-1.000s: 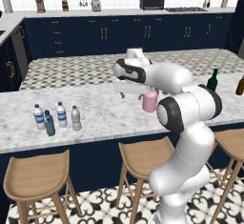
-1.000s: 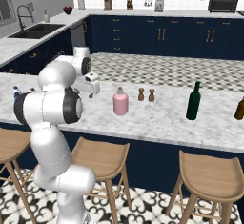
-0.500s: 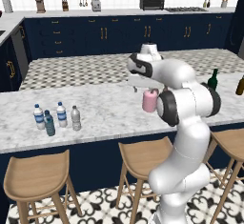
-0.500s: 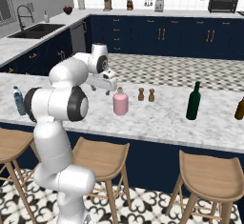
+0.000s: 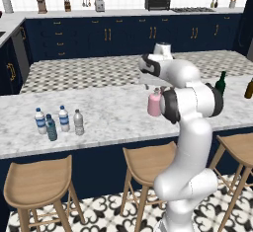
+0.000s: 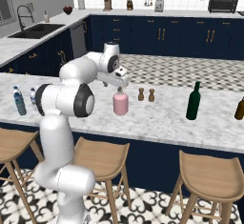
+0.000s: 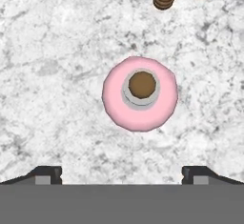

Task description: Move the plastic bottles in the middle to the plastics group, and the glass bottles in the middle to the glass group.

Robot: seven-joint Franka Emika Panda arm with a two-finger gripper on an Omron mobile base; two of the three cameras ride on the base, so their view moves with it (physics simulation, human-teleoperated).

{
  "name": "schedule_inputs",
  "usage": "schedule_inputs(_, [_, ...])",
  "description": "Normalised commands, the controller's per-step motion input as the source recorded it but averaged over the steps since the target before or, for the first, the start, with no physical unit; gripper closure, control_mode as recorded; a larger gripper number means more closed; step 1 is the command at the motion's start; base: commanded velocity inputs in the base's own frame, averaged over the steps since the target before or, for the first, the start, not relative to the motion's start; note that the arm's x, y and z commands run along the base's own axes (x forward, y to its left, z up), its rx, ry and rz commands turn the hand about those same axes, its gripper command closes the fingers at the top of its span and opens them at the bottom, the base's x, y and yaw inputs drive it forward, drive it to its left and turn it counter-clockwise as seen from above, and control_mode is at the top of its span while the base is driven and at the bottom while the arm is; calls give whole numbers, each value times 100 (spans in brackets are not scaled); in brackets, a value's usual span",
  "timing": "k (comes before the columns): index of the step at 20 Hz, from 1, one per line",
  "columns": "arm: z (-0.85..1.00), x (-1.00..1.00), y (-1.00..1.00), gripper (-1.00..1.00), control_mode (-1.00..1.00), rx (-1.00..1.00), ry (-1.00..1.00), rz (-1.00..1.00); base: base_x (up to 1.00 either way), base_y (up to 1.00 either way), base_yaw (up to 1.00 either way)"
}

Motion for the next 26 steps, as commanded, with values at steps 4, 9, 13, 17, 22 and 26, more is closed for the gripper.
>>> schedule_inputs(4, [-20,53,-27,-100,-100,0,-3,1,0,0,0])
schedule_inputs(9, [-24,25,-11,-100,-100,-4,-1,0,0,0,0])
schedule_inputs(13, [-24,26,-13,-100,-100,-3,-1,0,0,0,0])
schedule_inputs(17, [-16,4,0,-100,-100,0,-5,0,0,0,0])
schedule_inputs(22, [-12,9,-1,-100,-100,0,-4,0,0,0,0])
schedule_inputs(26, [-4,-7,0,-100,-100,0,-1,0,0,0,0])
